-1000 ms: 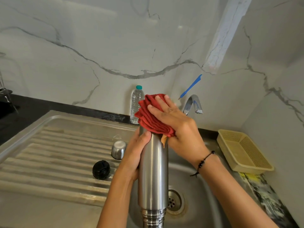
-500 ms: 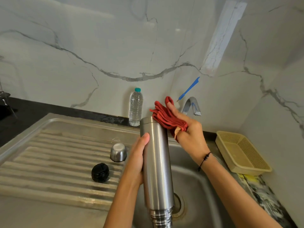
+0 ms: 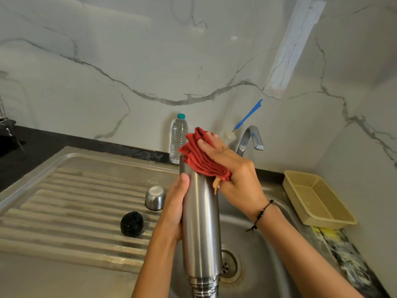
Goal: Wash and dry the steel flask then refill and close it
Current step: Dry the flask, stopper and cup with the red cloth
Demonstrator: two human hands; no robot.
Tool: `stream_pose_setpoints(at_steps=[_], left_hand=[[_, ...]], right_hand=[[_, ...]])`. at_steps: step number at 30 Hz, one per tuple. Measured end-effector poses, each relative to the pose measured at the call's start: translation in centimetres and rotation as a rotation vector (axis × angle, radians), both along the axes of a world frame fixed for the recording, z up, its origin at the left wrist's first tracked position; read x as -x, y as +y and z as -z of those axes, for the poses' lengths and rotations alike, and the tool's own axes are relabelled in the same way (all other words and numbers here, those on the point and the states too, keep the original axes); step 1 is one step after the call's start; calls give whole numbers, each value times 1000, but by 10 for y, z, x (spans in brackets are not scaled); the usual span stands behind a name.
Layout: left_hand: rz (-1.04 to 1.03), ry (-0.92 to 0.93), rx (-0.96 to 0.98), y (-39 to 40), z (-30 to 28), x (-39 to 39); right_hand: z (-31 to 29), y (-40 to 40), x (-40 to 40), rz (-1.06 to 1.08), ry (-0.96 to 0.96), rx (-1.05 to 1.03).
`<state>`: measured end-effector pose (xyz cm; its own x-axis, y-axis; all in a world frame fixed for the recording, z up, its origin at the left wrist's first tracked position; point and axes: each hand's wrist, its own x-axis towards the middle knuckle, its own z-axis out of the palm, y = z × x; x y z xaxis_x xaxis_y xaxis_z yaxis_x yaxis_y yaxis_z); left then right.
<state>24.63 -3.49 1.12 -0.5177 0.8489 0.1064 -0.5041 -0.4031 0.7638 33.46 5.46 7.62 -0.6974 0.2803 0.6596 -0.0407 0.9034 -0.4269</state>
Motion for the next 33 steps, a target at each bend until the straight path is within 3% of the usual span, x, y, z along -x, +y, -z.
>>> stream_pose_setpoints(at_steps=[6, 13, 15, 18, 22, 27, 30, 33], left_hand=[[93, -65, 111, 1, 4, 2], [-8, -156, 141, 2, 2, 0], [-20, -139, 97, -1, 0, -2], [-16, -99, 80, -3, -2, 0], [-15, 85, 145, -1, 3, 11], [6, 160, 129, -4, 5, 19], [53, 89, 123, -5, 2, 15], [93, 99, 142, -4, 2, 11]], right_hand=[[8, 6, -4, -45, 37, 317], [6, 18, 4, -29, 11, 584], [-1, 15, 8, -39, 45, 572], [-9, 3, 9, -55, -16, 395], [-11, -7, 6, -50, -58, 226], [-2, -9, -2, -61, -59, 247], [6, -9, -5, -90, -23, 493], [12, -4, -9, -79, 19, 603]])
